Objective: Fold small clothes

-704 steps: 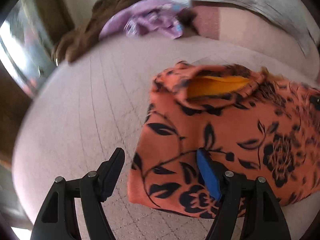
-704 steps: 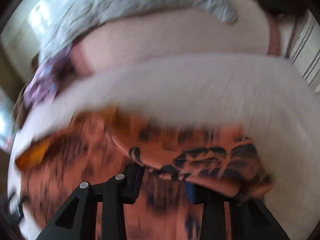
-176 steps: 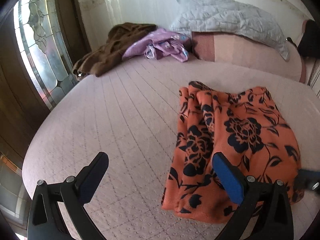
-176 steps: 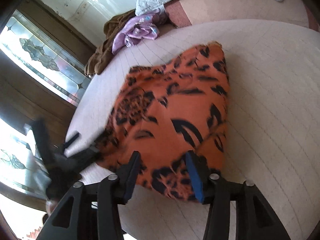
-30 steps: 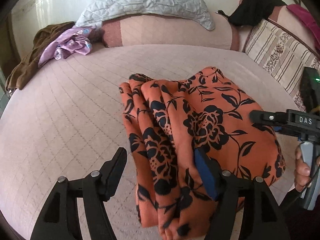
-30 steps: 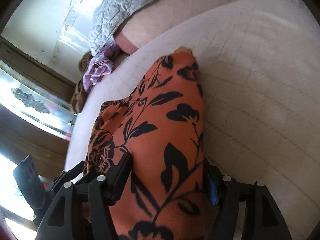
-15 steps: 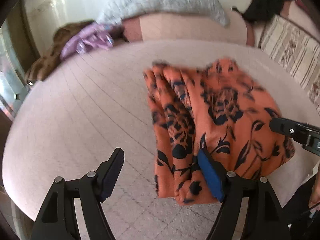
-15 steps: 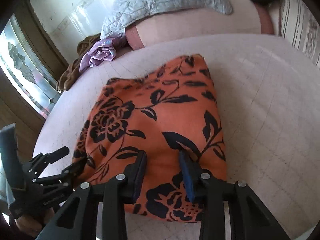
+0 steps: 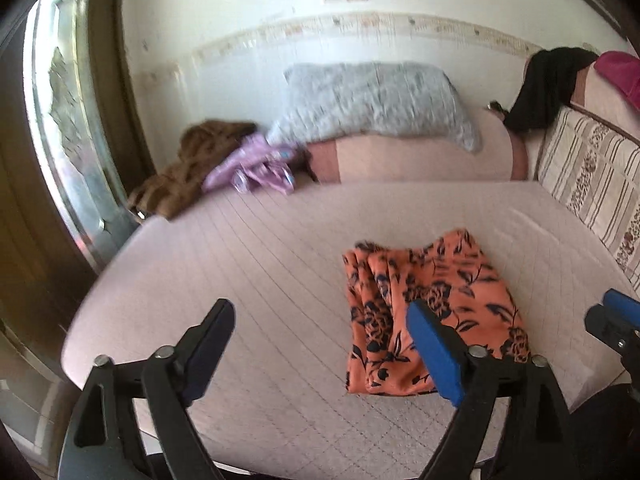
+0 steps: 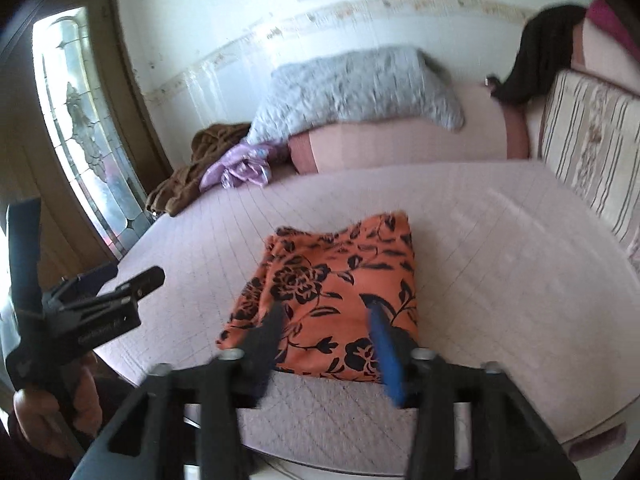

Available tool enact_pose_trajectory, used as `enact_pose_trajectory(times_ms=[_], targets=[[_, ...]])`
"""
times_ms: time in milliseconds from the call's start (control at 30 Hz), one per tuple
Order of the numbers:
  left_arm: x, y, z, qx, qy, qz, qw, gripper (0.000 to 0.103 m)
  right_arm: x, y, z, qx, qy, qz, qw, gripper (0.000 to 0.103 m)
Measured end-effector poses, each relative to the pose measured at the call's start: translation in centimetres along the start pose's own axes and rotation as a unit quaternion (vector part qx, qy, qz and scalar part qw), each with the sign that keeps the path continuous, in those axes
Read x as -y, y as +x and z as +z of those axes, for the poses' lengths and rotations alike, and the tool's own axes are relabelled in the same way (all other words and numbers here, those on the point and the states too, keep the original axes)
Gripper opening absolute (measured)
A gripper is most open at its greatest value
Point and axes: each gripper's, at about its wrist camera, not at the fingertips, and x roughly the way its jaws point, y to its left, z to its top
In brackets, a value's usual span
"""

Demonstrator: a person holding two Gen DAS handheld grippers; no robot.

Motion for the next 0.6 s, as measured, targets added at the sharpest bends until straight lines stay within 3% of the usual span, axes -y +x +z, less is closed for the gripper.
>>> enact_pose_trajectory(times_ms=[133,333,600], targets=[[-0.4,-4.1,1.1,0.047,-0.010,0.013,0.9988,0.100,-1.5,-3.8,0.5,0.033,-0.034,-0.009,0.999,0.058],[-0.5,-7.8,2.5,0.087,-0.016,0.026,0.9958,0.103,-2.5,-8.5,1.3,0.080,-0.051,-0.025,0.995,0.059],[0.0,-10.3,3.2,0.101,-0.004,0.019,0.9947,0.103,-2.6,-10.5,1.7,0.101,-0.058,-0.037,0.992,0.060]])
